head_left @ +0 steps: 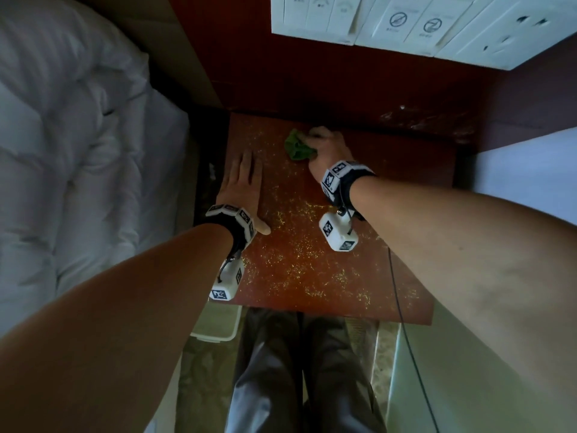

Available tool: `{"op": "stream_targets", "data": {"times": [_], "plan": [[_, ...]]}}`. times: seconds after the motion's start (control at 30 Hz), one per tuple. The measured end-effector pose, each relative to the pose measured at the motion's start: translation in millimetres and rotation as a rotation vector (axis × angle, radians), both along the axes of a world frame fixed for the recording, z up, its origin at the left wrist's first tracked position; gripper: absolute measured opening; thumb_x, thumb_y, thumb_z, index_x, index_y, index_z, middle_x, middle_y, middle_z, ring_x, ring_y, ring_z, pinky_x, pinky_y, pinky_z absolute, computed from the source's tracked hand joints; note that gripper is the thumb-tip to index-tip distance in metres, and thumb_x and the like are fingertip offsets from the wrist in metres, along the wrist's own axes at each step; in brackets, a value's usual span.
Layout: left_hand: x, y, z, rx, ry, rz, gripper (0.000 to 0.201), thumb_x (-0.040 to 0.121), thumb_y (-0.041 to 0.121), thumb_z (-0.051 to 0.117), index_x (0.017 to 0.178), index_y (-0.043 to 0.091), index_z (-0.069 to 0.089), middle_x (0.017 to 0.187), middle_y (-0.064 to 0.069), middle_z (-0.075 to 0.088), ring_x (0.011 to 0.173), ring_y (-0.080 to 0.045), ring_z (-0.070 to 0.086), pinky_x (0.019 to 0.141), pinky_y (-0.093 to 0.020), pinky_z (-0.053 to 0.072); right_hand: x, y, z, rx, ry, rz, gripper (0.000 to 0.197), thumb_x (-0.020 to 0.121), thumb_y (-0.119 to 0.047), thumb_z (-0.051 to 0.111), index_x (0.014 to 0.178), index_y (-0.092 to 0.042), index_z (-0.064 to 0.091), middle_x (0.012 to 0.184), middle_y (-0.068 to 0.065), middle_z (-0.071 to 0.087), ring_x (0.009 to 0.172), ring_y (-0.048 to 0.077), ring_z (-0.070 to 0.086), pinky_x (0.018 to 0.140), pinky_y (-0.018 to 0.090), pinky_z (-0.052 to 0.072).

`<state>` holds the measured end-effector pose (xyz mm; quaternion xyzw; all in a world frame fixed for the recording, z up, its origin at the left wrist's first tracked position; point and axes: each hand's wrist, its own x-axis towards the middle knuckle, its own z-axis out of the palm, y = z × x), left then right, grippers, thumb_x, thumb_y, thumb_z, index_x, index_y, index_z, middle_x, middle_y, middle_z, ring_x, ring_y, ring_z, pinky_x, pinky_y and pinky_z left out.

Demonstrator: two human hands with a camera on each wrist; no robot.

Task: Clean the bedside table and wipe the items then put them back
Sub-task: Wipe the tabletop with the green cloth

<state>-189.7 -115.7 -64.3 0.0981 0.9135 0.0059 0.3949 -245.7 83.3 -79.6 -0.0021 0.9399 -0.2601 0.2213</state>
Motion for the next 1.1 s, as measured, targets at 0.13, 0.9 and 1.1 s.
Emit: {"op": "stream_targets", "data": {"times": [0.13, 0.9, 1.1], "plan": [[0, 1, 1, -0.011, 0.02, -0.014, 0.156, 0.051, 0.058, 0.09, 0.154, 0.013, -0.019, 0.159, -0.013, -0.029, 0.149, -0.033, -0.02, 0.123, -0.049, 0.006, 39, 5, 9, 0.05, -0.153, 0.163, 0.06, 0.092, -0.004, 0.05, 0.134, -0.047, 0.052, 0.144, -0.01, 0.041, 0.131, 0.019, 0.037, 0.098, 0.028, 0.041], [2, 3, 6, 0.014, 0.04, -0.012, 0.153, 0.054, 0.052, 0.091, 0.155, 0.008, -0.015, 0.16, -0.014, -0.026, 0.149, -0.033, -0.019, 0.119, -0.045, -0.003, -15, -14, 0, 0.091, 0.062, -0.05, 0.058, 0.091, 0.0, 0.046, 0.143, -0.025, 0.048, 0.145, 0.004, 0.04, 0.127, 0.033, 0.038, 0.104, 0.04, 0.041], [4, 0, 4, 0.022, 0.043, -0.014, 0.153, 0.054, 0.053, 0.091, 0.155, 0.009, -0.015, 0.16, -0.013, -0.025, 0.149, -0.033, -0.018, 0.119, -0.046, -0.002, -8, -9, -3, -0.022, 0.066, 0.15, 0.056, 0.091, 0.002, 0.044, 0.136, -0.028, 0.058, 0.143, 0.004, 0.047, 0.13, 0.031, 0.041, 0.105, 0.033, 0.038]]}}
